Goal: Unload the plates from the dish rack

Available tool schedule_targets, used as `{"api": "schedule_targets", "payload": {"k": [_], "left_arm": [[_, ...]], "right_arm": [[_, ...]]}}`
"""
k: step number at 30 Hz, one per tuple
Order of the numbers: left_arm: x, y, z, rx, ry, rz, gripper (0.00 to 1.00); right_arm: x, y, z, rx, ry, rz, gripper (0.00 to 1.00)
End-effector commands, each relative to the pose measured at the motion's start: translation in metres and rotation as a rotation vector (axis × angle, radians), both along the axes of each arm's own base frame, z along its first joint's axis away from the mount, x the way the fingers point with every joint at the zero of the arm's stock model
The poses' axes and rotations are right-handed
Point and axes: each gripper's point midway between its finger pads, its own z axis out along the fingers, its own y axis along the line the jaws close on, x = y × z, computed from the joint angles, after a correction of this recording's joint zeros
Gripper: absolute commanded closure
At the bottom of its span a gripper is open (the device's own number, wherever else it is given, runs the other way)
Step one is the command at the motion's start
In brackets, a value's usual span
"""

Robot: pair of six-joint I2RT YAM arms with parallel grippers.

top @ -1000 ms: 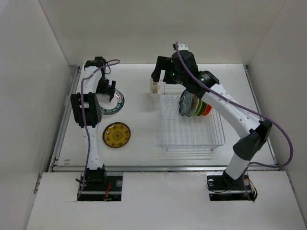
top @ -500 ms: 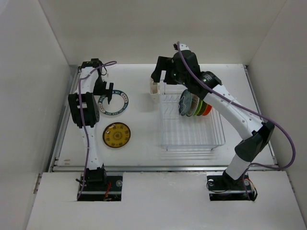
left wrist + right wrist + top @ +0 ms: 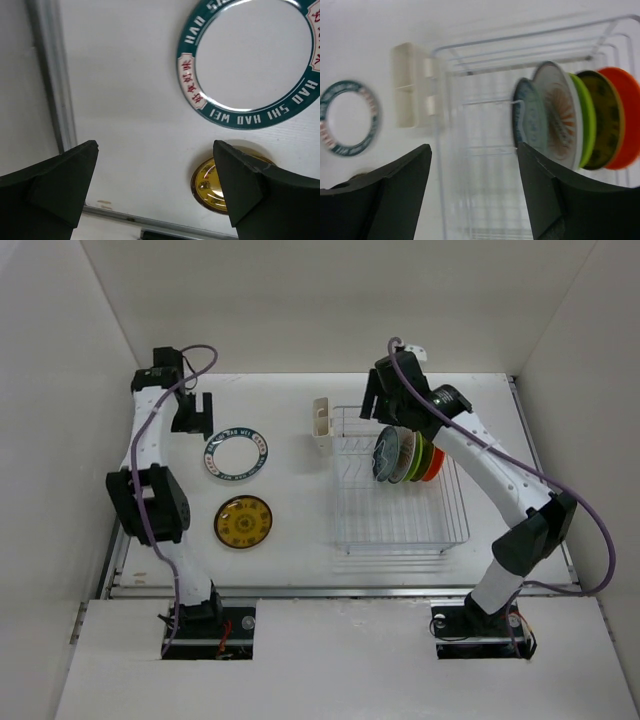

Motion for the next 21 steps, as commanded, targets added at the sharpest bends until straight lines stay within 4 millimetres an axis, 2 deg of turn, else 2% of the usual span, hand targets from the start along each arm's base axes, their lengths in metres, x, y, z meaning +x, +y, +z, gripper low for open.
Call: {"api": "schedule_targets", "payload": {"k": [1, 2, 4, 8, 9, 13, 15, 16, 17, 21], "left_arm": [[-0.010, 0.020, 0.055, 0.056, -0.205, 0.083, 0.00], [-0.020, 0.021, 0.056, 0.072, -0.204, 0.076, 0.00], [-0.028, 0.019, 0.052, 0.067, -0.187, 0.054, 0.00], [-0.042, 0.017, 0.034, 0.064, -0.120, 0.012, 0.00], [-0.050, 0.018, 0.024, 0.071, -0.081, 0.016, 0.00], [-0.062, 0.020, 0.003, 0.085, -0.023, 0.013, 0.00], [-0.066, 0.020, 0.004, 0.086, -0.032, 0.013, 0.00], [-0.071, 0.019, -0.002, 0.084, -0.011, 0.012, 0.00], [-0.071, 0.019, 0.000, 0.085, -0.026, 0.013, 0.00], [-0.077, 0.018, 0.000, 0.086, -0.032, 0.013, 0.00]], "right_arm": [[-0.006, -0.059, -0.030, -0.127, 0.084, -0.165, 0.26], [-0.006, -0.064, -0.036, -0.135, 0.096, -0.175, 0.36], [-0.003, -0.063, -0.054, -0.167, 0.128, -0.167, 0.45], [0.004, -0.055, -0.076, -0.176, 0.167, -0.150, 0.46], [0.006, -0.055, -0.082, -0.189, 0.174, -0.156, 0.46], [0.012, -0.066, -0.101, -0.273, 0.214, -0.231, 0.46], [0.013, -0.070, -0.116, -0.318, 0.255, -0.258, 0.46], [0.015, -0.071, -0.118, -0.331, 0.258, -0.264, 0.47], [0.016, -0.072, -0.123, -0.346, 0.264, -0.269, 0.47], [0.018, -0.074, -0.147, -0.401, 0.310, -0.283, 0.58]]}}
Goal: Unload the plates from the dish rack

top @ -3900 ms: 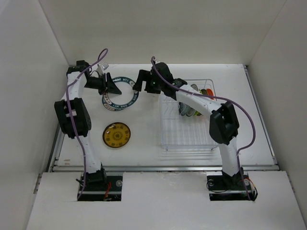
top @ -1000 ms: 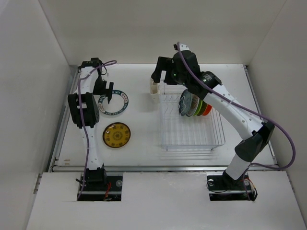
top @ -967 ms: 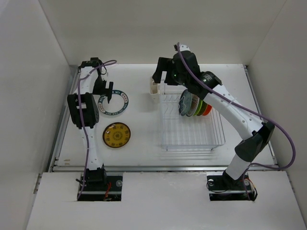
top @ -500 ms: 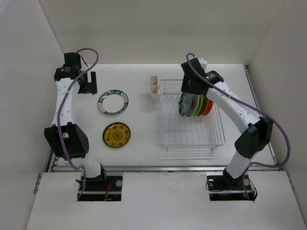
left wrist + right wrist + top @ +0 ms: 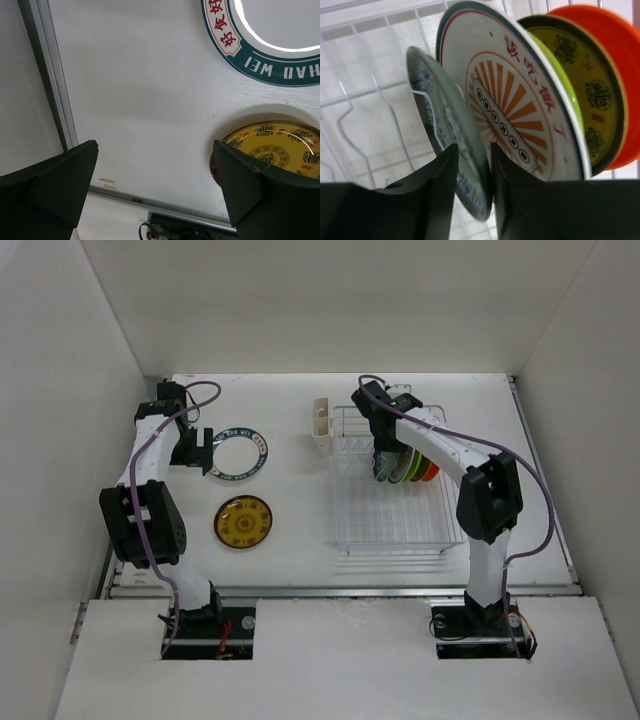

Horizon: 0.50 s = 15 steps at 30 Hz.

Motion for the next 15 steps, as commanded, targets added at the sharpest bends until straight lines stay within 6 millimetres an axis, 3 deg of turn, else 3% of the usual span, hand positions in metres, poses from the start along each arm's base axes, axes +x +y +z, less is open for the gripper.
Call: {"api": "schedule_targets", "payload": {"k": [1, 2, 5, 10, 12, 15], "left_arm": [[-0.004, 0.002, 0.021, 0.029, -0.073, -0.015, 0.00], [-0.004, 0.002, 0.021, 0.029, -0.073, -0.015, 0.00], [-0.008, 0.002, 0.025, 0.030, -0.082, -0.015, 0.00], [-0.015, -0.006, 0.026, -0.006, -0.078, -0.029, 0.00], [-0.015, -0.008, 0.028, -0.018, -0.088, -0.033, 0.00], [-0.016, -0.009, 0.030, -0.021, -0.089, -0.025, 0.00]], "right_arm": [[0.004, -0.004, 0.011, -0.030, -0.028, -0.035, 0.64], [0.004, -0.004, 0.010, -0.025, -0.031, -0.042, 0.81], [0.003, -0.006, 0.028, -0.003, -0.073, -0.057, 1.00], [-0.002, -0.008, 0.097, -0.018, -0.214, -0.064, 1.00], [-0.014, -0.011, 0.118, -0.067, -0.222, -0.059, 1.00], [-0.028, -0.011, 0.167, -0.108, -0.309, -0.075, 1.00]]}}
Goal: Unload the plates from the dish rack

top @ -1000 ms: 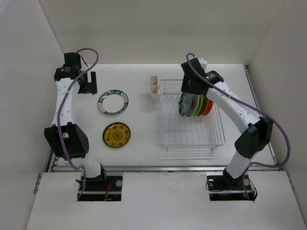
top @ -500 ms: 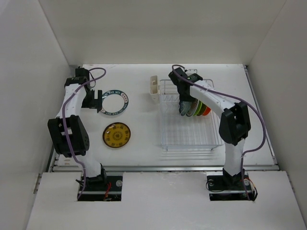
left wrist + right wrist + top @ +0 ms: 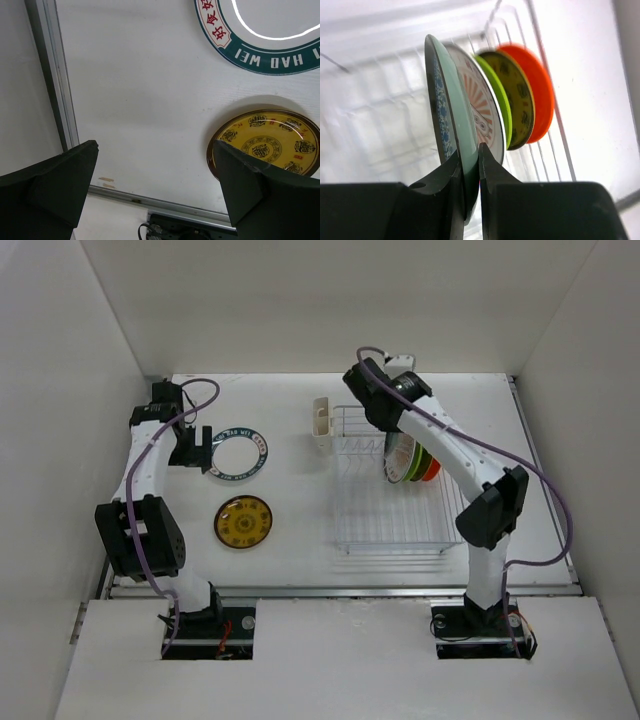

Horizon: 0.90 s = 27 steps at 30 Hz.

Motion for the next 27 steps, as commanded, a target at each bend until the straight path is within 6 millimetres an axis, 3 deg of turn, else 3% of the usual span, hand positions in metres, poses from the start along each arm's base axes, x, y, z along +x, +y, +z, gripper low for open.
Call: {"api": "schedule_targets", "payload": {"k": [1, 4, 7, 8, 9, 10, 11, 12, 13, 16, 19, 22, 23, 24, 27], "left_arm": [[-0.008, -0.003, 0.015, -0.004, -0.030, -0.007, 0.00], [-0.010, 0.006, 0.019, 0.044, -0.036, 0.026, 0.00], [-0.009, 0.013, 0.022, 0.075, -0.051, 0.076, 0.00], [-0.007, 0.016, 0.022, 0.073, -0.063, 0.095, 0.00], [-0.008, 0.020, 0.022, 0.069, -0.065, 0.119, 0.00], [-0.007, 0.021, 0.024, 0.052, -0.078, 0.133, 0.00], [-0.009, 0.023, 0.019, 0.016, -0.065, 0.165, 0.00], [-0.010, 0.025, 0.022, 0.000, -0.067, 0.174, 0.00], [-0.007, 0.027, 0.022, -0.014, -0.074, 0.194, 0.00], [-0.012, 0.036, 0.021, -0.043, -0.060, 0.237, 0.00], [-0.013, 0.039, 0.020, -0.050, -0.060, 0.237, 0.00], [-0.019, 0.038, 0.019, -0.044, -0.051, 0.220, 0.00], [-0.021, 0.037, 0.015, -0.046, -0.039, 0.220, 0.00], [-0.022, 0.037, 0.019, -0.041, -0.049, 0.212, 0.00], [-0.024, 0.037, 0.014, -0.042, -0.040, 0.212, 0.00]], "right_arm": [[-0.018, -0.001, 0.099, 0.027, -0.248, -0.038, 1.00], [-0.033, 0.036, 0.130, 0.139, -0.339, 0.051, 1.00], [-0.045, 0.098, 0.128, 0.251, -0.332, 0.249, 1.00], [-0.048, 0.120, 0.122, 0.281, -0.311, 0.330, 1.00], [-0.065, 0.161, 0.097, 0.349, -0.212, 0.485, 1.00], [-0.064, 0.193, 0.101, 0.439, -0.240, 0.571, 1.00], [-0.067, 0.210, 0.094, 0.480, -0.219, 0.645, 1.00], [-0.086, 0.242, 0.088, 0.591, -0.154, 0.770, 1.00], [-0.088, 0.265, 0.085, 0.670, -0.168, 0.836, 1.00], [-0.110, 0.304, 0.084, 0.856, -0.131, 0.998, 1.00], [-0.113, 0.339, 0.075, 0.964, -0.099, 1.077, 1.00], [-0.109, 0.366, 0.046, 1.010, -0.011, 1.085, 1.00], [-0.110, 0.374, 0.045, 1.035, 0.003, 1.100, 1.00], [-0.106, 0.381, 0.022, 1.028, 0.041, 1.077, 1.00], [-0.103, 0.386, -0.010, 1.028, 0.098, 1.026, 1.00]]}}
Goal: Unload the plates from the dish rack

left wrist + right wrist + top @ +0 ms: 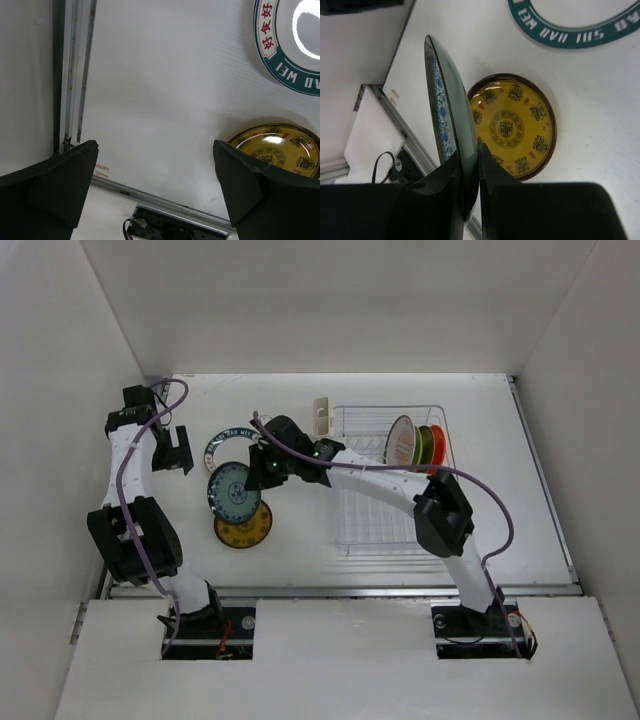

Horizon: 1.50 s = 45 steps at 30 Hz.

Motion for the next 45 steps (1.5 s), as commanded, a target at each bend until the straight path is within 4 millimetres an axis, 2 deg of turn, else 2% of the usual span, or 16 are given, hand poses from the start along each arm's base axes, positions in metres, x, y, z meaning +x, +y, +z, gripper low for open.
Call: {"api": "schedule_targets", "payload": {"k": [1, 8, 11, 12, 16, 19, 20, 24, 28, 37, 38, 39, 40, 42, 44, 45], "left_arm": [[-0.009, -0.004, 0.012, 0.003, -0.024, -0.019, 0.00], [-0.010, -0.006, 0.009, -0.009, -0.018, -0.023, 0.00], [-0.009, -0.008, 0.009, -0.019, -0.021, -0.027, 0.00], [-0.009, -0.008, 0.009, -0.019, -0.021, -0.027, 0.00], [-0.009, -0.009, 0.008, -0.027, -0.023, -0.031, 0.00], [-0.009, -0.009, 0.008, -0.024, -0.021, -0.039, 0.00], [-0.009, -0.009, 0.008, -0.024, -0.021, -0.039, 0.00], [-0.011, -0.011, 0.008, -0.032, -0.013, -0.051, 0.00], [-0.011, -0.011, 0.008, -0.032, -0.013, -0.051, 0.00], [-0.015, -0.013, 0.005, -0.039, -0.004, -0.064, 0.00], [-0.015, -0.012, 0.008, -0.032, -0.010, -0.075, 0.00], [-0.015, -0.014, 0.007, -0.037, -0.011, -0.087, 0.00], [-0.015, -0.013, 0.008, -0.034, -0.009, -0.096, 0.00], [-0.019, -0.015, 0.006, -0.042, 0.012, -0.122, 0.00], [-0.020, -0.020, 0.006, -0.063, 0.015, -0.142, 0.00], [-0.020, -0.020, 0.006, -0.063, 0.015, -0.143, 0.00]], "right_arm": [[0.002, 0.023, 0.029, 0.146, 0.014, 0.029, 1.00], [0.000, 0.025, -0.038, 0.072, 0.130, 0.035, 0.87], [-0.004, 0.023, -0.054, 0.045, 0.171, 0.039, 0.68], [-0.005, 0.022, -0.062, 0.029, 0.183, 0.037, 0.54], [-0.003, 0.010, -0.081, -0.055, 0.194, -0.006, 0.29], [-0.003, -0.004, -0.098, -0.163, 0.192, -0.044, 0.25], [0.006, -0.007, -0.091, -0.184, 0.161, -0.087, 0.25], [0.008, -0.033, -0.105, -0.342, 0.145, -0.164, 0.23], [-0.001, -0.038, -0.086, -0.362, 0.098, -0.153, 0.23], [-0.017, -0.019, -0.039, -0.257, 0.037, -0.070, 0.23], [-0.014, -0.027, -0.032, -0.264, 0.011, -0.101, 0.23], [-0.011, -0.034, 0.007, -0.209, -0.044, -0.133, 0.23], [-0.005, -0.043, 0.026, -0.198, -0.088, -0.179, 0.20], [0.014, -0.097, 0.068, -0.247, -0.186, -0.381, 0.17], [0.030, -0.142, 0.090, -0.294, -0.231, -0.514, 0.17], [0.051, -0.178, 0.098, -0.343, -0.262, -0.625, 0.19]]}}
